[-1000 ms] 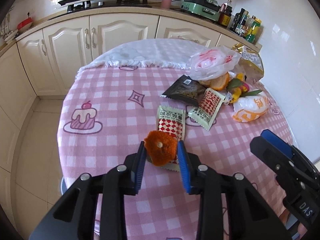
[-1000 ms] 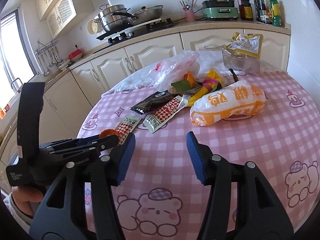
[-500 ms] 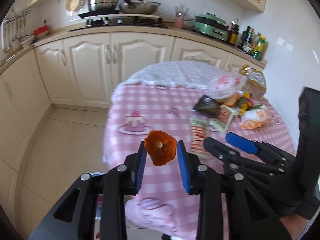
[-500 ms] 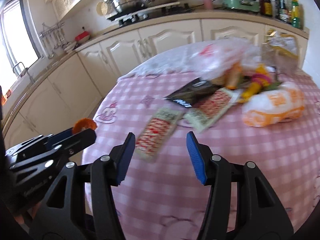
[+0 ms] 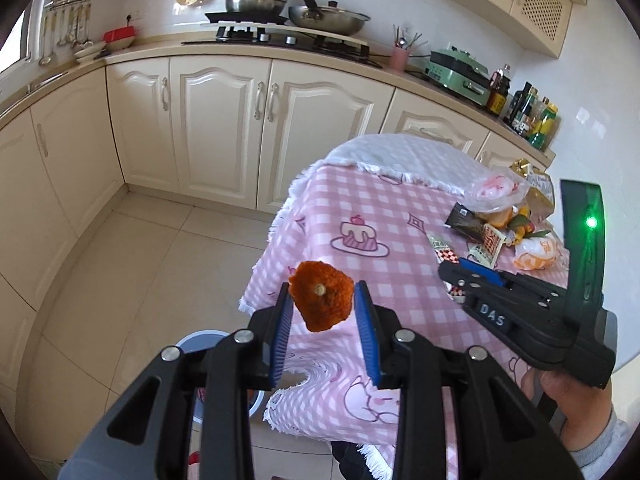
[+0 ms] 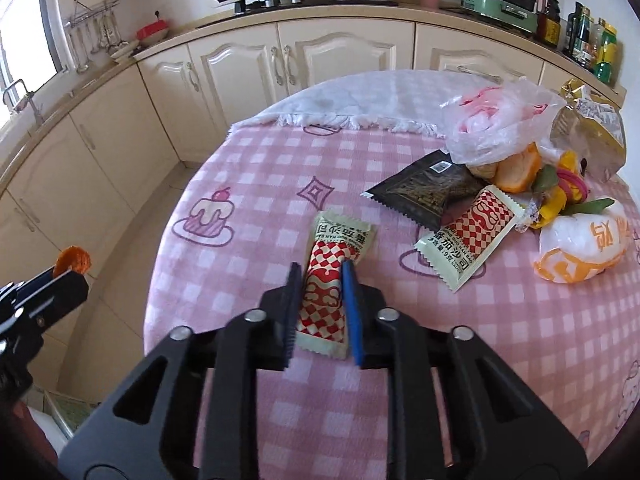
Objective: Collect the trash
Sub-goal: 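Carry the orange peel toward the bin while the right tool grasps a red-white snack packet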
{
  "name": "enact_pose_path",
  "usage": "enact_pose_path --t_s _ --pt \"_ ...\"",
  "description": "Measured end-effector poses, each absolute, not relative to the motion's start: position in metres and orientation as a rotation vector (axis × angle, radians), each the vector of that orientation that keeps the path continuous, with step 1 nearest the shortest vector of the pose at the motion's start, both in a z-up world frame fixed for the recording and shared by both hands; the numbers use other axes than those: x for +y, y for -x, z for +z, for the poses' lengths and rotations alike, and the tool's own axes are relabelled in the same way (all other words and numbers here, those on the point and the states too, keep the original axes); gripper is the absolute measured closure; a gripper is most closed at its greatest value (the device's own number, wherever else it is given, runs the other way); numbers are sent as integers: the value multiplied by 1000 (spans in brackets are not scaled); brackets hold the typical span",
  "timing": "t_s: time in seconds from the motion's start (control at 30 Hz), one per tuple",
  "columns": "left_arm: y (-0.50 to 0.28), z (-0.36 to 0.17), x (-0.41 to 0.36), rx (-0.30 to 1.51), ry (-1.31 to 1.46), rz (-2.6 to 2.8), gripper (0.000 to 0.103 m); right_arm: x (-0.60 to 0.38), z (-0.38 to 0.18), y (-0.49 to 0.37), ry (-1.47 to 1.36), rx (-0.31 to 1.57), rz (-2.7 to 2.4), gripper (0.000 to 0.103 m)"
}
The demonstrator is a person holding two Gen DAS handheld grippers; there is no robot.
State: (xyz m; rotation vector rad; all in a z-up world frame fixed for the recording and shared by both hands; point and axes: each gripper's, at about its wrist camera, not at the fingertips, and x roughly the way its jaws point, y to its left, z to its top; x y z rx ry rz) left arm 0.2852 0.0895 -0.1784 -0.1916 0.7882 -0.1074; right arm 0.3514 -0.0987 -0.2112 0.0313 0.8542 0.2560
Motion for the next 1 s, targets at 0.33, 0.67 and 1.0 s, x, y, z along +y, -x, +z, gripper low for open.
enact_pose_path --t_s 0.33,0.67,1.0 --pt "-269 -184 132 781 254 -54 73 -36 -179 -318 -10 777 446 91" --pt "-261 -215 206 832 306 91 73 67 -200 -303 51 836 663 91" --pt "-286 -272 255 944 380 145 72 118 -245 -317 100 910 720 91"
